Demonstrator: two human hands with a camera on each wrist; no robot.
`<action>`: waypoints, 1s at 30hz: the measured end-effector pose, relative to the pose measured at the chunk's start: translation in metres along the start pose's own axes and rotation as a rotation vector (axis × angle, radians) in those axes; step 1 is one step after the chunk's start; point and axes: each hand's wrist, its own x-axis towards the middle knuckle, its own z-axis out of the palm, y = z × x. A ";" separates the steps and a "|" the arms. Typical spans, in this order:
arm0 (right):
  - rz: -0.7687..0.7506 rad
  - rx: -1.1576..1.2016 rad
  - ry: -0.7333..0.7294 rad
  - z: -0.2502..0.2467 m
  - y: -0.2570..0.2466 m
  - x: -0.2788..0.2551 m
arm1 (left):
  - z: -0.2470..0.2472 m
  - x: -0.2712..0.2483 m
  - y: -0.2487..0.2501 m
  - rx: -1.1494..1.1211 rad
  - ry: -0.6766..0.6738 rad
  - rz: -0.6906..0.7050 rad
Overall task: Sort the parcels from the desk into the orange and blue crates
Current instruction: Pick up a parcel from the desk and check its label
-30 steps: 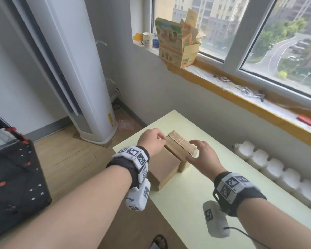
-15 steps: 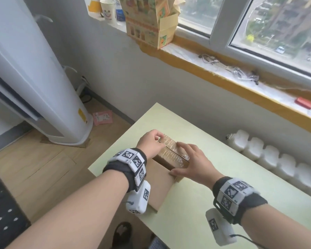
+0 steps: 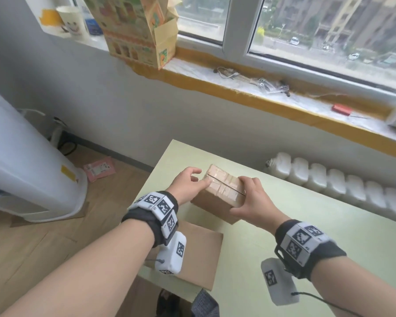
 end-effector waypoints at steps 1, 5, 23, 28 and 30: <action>-0.002 0.025 0.029 -0.006 -0.001 0.000 | -0.003 0.001 0.006 -0.026 -0.005 -0.015; -0.119 0.068 0.125 -0.034 -0.008 -0.005 | -0.013 0.002 0.038 -0.117 -0.064 -0.104; -0.149 0.062 0.248 -0.077 -0.026 -0.031 | -0.019 0.000 0.084 -0.353 -0.356 -0.274; 0.048 0.357 0.470 -0.086 -0.019 -0.022 | -0.014 0.001 0.090 -0.435 -0.291 -0.113; 0.096 0.438 0.517 -0.091 -0.018 -0.019 | -0.009 -0.001 0.093 -0.426 -0.267 -0.046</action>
